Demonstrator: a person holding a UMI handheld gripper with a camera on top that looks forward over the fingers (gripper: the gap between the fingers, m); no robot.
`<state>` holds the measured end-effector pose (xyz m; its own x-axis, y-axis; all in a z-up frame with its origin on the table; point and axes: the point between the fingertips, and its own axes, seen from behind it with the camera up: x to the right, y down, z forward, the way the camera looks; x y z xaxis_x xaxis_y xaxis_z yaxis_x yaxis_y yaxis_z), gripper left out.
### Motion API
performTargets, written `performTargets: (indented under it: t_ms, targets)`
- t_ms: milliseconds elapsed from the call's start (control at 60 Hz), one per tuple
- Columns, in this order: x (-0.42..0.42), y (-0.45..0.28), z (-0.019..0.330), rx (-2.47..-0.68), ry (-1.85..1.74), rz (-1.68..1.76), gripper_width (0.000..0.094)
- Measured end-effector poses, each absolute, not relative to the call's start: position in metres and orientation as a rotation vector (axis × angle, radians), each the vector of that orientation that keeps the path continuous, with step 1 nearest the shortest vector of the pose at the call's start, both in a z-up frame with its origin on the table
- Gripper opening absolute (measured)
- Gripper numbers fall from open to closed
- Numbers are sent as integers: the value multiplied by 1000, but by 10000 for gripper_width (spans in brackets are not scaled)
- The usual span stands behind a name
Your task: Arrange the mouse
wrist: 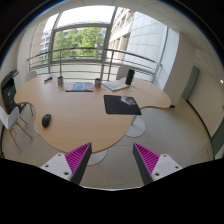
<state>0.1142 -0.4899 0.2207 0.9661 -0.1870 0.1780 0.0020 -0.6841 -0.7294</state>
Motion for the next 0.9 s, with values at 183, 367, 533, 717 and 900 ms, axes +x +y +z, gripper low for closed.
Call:
performTargets:
  t_ms: [183,367,533,717,900]
  targets:
    - [91,-499,182,-2353,131,-257,843]
    - [26,-506,113,-2392,107,-156,840]
    - [-72,-466,64,-2378,85,-66,844]
    - [-184,-360,35,-2308,79,34,842]
    - [-239,-252,9,-2263,15,6,832]
